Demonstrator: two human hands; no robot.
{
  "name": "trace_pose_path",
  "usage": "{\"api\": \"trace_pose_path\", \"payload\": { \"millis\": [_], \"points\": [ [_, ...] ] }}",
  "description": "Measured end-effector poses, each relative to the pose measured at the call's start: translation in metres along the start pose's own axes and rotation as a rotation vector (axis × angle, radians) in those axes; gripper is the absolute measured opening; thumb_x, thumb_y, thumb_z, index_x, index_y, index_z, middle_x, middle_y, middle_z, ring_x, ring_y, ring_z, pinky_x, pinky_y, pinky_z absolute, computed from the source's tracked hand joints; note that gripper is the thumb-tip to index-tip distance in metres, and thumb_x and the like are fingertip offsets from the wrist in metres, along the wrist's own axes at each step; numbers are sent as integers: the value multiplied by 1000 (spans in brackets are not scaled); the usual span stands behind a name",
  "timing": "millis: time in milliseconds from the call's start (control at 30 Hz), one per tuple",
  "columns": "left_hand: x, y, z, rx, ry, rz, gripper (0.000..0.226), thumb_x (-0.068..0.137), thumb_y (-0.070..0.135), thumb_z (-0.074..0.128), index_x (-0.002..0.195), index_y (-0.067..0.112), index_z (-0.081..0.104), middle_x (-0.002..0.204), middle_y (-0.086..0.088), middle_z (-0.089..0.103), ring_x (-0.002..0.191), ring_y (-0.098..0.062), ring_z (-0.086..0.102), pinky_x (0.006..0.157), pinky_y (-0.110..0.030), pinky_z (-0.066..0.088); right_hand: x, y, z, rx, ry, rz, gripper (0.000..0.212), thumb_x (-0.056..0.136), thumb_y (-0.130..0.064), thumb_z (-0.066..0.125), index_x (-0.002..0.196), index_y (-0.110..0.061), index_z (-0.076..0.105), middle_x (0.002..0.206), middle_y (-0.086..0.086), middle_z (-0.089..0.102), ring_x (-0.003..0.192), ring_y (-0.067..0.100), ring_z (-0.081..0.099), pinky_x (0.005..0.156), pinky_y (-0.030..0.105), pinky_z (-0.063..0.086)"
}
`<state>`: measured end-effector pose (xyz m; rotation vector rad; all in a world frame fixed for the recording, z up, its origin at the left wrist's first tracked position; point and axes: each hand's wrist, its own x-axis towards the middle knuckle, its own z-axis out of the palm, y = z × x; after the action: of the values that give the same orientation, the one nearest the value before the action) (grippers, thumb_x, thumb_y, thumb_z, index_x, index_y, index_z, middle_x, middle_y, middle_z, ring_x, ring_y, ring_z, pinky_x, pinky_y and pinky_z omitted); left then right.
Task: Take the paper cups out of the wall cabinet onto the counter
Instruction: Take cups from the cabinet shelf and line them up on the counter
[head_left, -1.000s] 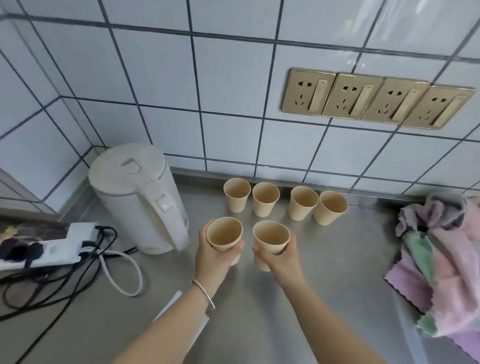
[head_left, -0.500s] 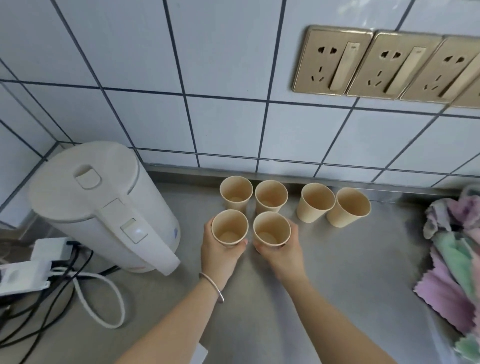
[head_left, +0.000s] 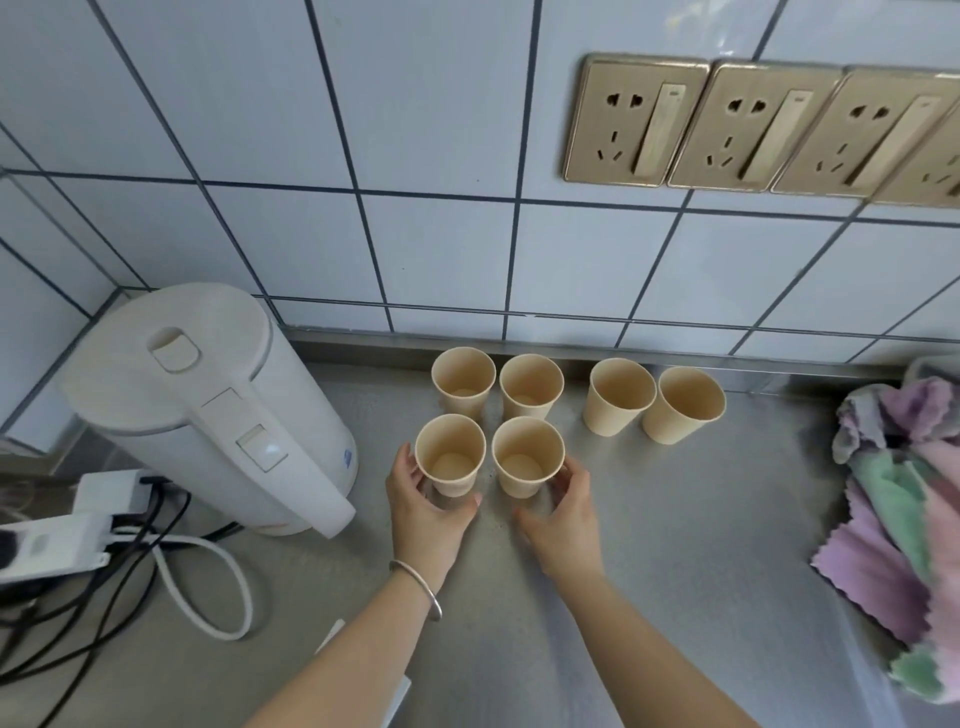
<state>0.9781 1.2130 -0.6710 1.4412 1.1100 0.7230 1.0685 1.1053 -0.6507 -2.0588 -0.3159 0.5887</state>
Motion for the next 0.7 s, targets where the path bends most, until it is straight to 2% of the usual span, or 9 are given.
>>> {"api": "trace_pose_path", "payload": {
  "millis": [33,100,233,367,533,633,700],
  "points": [
    [-5,1,-1,14,28,-35,99,57,-3,83,140,11,31,138,-11,42,119,-16,50,106,-28,41,-4,2,-3,-18,0,19,75,72,-19,74,136,-17,36,132,3,52,122,17,51,96,27,43],
    [-18,6,-4,13,98,-102,98,60,0,83,142,12,29,138,-13,39,113,-17,48,103,-34,42,-13,3,-7,-34,11,55,74,74,-20,73,138,-15,35,131,6,51,121,18,50,99,29,41],
    [-46,19,-9,-10,140,-149,85,65,3,81,136,13,35,131,-12,40,104,-22,52,85,-31,45,-35,0,-16,15,56,120,66,80,-25,68,137,-14,37,127,5,52,118,19,50,97,31,40],
    [-73,35,-13,-19,103,-122,72,67,5,80,128,11,41,128,-13,45,96,-18,54,86,-31,46,-57,-7,-25,56,78,125,61,83,-27,65,136,-12,38,126,7,53,118,21,51,98,33,40],
    [-111,54,-19,-37,-72,-102,56,72,7,77,116,20,45,115,-6,52,97,-17,56,85,-29,45,-97,-6,-43,99,121,180,56,84,-26,64,134,-11,41,126,8,54,116,22,53,94,29,39],
    [-132,58,-17,-41,-284,-147,51,75,8,75,116,21,46,111,-5,53,93,-14,56,82,-27,46,-129,6,-55,132,172,236,56,84,-28,64,133,-12,43,125,8,55,114,22,54,92,29,40],
    [-146,58,-14,-17,-429,-155,52,77,8,73,121,16,47,111,-5,53,90,-13,55,74,-19,44,-154,18,-64,158,231,292,55,84,-29,64,133,-13,43,125,8,56,113,23,55,94,31,41]
  ]
}}
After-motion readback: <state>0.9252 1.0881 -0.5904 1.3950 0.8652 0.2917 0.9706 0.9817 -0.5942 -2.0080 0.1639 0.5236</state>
